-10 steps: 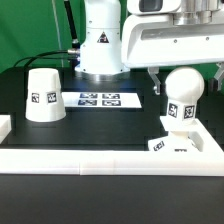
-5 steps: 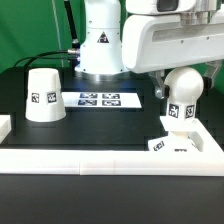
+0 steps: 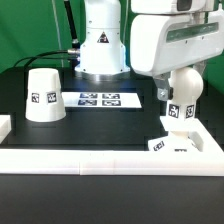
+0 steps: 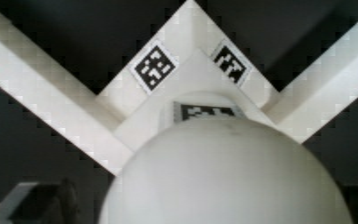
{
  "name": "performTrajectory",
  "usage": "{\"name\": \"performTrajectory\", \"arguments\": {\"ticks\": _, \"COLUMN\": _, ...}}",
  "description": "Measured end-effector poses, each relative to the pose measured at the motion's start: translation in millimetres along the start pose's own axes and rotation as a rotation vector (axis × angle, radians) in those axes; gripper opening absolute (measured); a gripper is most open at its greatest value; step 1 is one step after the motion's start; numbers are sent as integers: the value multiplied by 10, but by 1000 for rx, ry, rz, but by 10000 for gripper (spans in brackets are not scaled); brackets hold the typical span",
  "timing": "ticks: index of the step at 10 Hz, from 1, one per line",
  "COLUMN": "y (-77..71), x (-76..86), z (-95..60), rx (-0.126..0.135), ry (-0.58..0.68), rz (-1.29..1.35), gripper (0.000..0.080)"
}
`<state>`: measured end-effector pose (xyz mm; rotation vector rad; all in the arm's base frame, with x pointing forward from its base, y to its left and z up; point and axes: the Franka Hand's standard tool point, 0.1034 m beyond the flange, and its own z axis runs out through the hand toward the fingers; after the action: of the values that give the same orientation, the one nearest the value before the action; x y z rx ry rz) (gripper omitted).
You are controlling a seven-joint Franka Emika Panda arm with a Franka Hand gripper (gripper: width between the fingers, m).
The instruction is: Assemble lamp
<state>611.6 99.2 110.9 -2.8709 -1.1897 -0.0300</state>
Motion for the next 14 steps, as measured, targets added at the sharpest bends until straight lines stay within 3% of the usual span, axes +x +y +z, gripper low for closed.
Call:
{"name": "performTrajectory", "arguments": {"ticks": 8, "y": 18, "x": 0, "z": 18, "rx": -19, "ry": -23, "rz": -468, "gripper": 698}}
{"name": "performTrajectory", "arguments": {"ticks": 9, "y": 20, "x": -3, "z": 21, "rx": -19, "ry": -23, "rz": -450, "gripper": 576}}
{"name": "performTrajectory", "arguments": {"ticks": 14, "y": 23, "x": -5, "z": 21, "rx": -19, "ry": -21, "rz": -356, "gripper": 576}}
